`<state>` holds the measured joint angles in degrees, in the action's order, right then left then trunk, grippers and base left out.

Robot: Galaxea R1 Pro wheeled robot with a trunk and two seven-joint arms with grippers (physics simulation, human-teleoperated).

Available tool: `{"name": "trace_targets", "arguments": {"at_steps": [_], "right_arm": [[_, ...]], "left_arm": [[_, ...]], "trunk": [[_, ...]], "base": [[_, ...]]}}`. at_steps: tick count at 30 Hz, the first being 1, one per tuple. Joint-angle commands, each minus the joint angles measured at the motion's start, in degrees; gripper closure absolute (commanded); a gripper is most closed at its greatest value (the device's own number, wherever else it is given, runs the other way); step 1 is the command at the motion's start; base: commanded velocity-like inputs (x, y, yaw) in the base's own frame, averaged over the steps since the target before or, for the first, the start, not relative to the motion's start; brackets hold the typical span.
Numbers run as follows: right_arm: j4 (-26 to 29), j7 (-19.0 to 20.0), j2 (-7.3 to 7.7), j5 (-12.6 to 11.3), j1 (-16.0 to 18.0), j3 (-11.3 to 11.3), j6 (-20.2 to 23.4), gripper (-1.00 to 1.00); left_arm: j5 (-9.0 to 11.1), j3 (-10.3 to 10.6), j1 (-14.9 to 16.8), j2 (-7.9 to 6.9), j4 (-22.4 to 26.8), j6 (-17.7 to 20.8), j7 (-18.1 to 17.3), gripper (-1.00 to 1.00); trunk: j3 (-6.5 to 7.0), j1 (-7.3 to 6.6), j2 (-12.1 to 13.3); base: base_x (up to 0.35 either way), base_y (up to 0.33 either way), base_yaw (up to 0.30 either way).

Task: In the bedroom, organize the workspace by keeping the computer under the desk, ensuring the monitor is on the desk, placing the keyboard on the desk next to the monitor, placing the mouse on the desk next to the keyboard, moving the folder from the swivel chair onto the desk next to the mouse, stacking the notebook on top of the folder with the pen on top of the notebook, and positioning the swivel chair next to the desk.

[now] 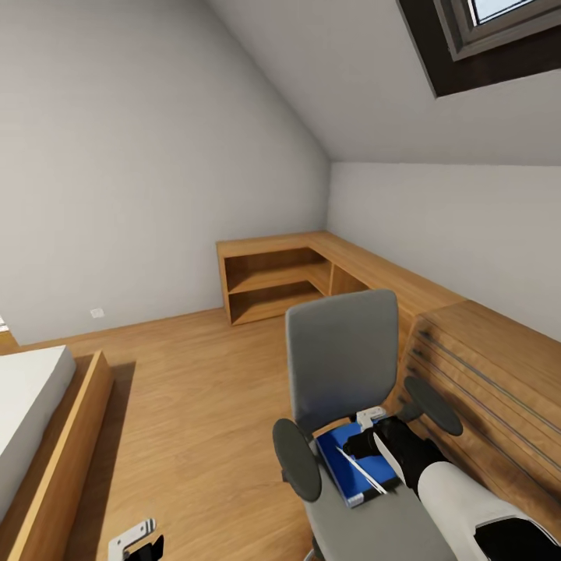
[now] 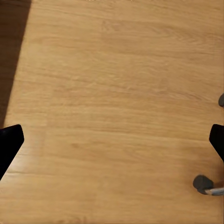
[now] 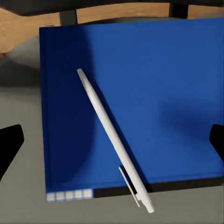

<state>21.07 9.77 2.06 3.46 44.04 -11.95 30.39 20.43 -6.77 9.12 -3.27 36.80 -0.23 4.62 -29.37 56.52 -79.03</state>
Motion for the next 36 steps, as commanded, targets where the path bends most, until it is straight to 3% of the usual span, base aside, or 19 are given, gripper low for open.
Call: {"name": "trace_targets", "arguments": {"at_steps": [1,15,23,36], "right_arm": [[0.1,0.3,0.03,0.4,0.0,-0.2,0.3,-1.00],[0.0,0.3,0.05,0.4,0.0,-0.2,1.0,-1.00],[0.0,0.3,0.04,0.4,0.0,-0.1,4.5,-1.00],[0.0,0.3,0.05,0.4,0.0,-0.2,4.9,-1.00]], "left_arm": [[0.6,0.1,0.0,0.00,0.0,0.0,0.2,-1.00],[0.7,0.1,0.0,0.09,-0.1,-4.7,0.5,-1.00],[0.8,0.2,0.0,0.19,-0.2,-5.0,0.5,-1.00],[0.7,0.2,0.0,0.11,-1.0,-5.1,0.1,-1.00]], "trunk": [[-0.06,0.01,0.0],[-0.06,0.01,0.0],[-0.06,0.01,0.0],[-0.06,0.01,0.0]], "base": [[0.055,0.000,0.000],[0.011,0.000,0.000],[0.000,0.000,0.000],[0.062,0.000,0.000]]}}
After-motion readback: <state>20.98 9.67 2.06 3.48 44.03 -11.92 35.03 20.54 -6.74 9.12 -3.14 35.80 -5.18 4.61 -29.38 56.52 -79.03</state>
